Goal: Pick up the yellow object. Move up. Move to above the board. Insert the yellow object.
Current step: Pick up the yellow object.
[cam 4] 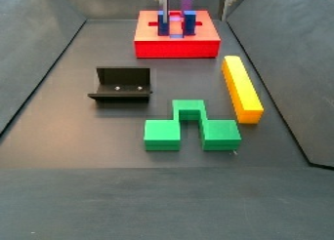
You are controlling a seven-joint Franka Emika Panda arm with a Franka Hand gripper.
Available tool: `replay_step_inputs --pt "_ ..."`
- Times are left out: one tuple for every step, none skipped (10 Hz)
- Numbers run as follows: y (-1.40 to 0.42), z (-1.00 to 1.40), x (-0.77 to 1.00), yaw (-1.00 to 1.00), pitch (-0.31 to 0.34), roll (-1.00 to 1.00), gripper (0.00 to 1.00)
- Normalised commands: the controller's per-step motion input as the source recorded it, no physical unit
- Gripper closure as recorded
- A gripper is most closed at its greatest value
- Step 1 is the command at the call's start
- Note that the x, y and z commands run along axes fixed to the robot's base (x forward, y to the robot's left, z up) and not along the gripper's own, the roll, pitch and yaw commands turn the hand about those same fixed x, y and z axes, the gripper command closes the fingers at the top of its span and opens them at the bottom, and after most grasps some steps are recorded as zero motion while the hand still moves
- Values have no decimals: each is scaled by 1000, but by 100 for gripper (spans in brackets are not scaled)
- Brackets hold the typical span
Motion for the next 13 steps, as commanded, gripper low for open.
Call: replay_step_inputs --pt "0 -80 49 -31 0 0 0" --pt "-169 -251 49 0 -20 0 0" --pt "-769 -480 -29 0 0 226 0" --pt "-671 -371 0 0 0 154 0" --pt "-500 -446 0 0 -46 49 0" --pt "-366 -531 0 0 -27 121 0" --pt "-186 -540 -37 -43 0 137 0" --pt "0 -600 -237 -91 0 120 0" --pt "17 -597 -346 -123 0 59 0" --pt "31 -537 -389 -160 0 19 0" --pt "114 -514 -526 -246 0 0 0" --pt "163 -426 -546 -277 0 -10 0" --pt "203 -326 -600 -323 0 -79 0"
